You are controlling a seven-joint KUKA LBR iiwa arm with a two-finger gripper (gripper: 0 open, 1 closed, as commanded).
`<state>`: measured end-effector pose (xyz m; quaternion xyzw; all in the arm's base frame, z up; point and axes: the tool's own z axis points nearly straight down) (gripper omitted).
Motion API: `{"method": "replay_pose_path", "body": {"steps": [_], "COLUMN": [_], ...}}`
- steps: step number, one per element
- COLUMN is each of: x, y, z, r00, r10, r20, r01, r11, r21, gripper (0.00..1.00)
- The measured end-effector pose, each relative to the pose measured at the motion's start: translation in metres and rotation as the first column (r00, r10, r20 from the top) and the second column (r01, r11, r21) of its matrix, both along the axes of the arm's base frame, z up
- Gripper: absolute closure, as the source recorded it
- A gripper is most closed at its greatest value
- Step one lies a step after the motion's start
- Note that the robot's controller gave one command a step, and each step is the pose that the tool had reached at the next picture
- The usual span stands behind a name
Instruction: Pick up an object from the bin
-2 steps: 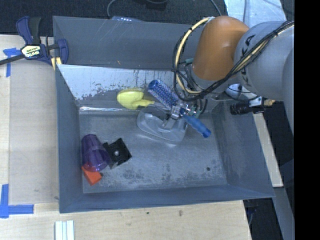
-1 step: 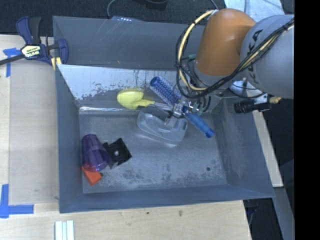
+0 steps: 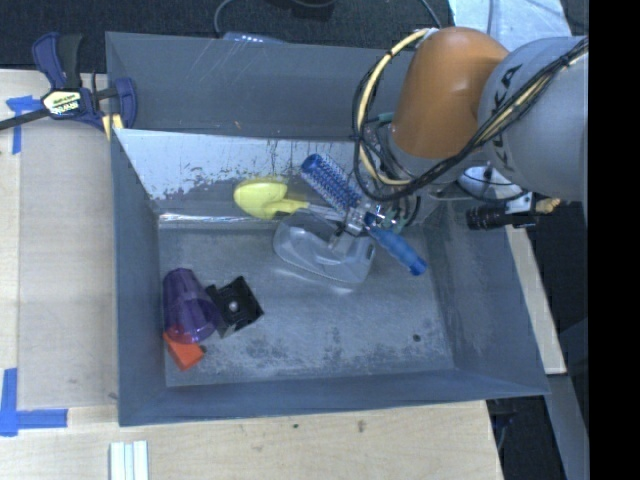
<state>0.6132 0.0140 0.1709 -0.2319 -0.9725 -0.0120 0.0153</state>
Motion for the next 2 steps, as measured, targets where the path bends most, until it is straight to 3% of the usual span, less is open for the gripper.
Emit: {"method": "replay_pose_path", "body": {"steps": [1,2], "x": [-0.007,0.014], "y": [-0.005,-0.03], "z": [0.001,-0.09], "r00": [0.999,0.998], "r10": [-0.026,0.058], "r20": [-0.036,-0.011], "r01": [0.026,-0.058], "r11": [1.0,0.998], "r21": [-0.001,-0.003], "gripper": [1.0,1.0]}}
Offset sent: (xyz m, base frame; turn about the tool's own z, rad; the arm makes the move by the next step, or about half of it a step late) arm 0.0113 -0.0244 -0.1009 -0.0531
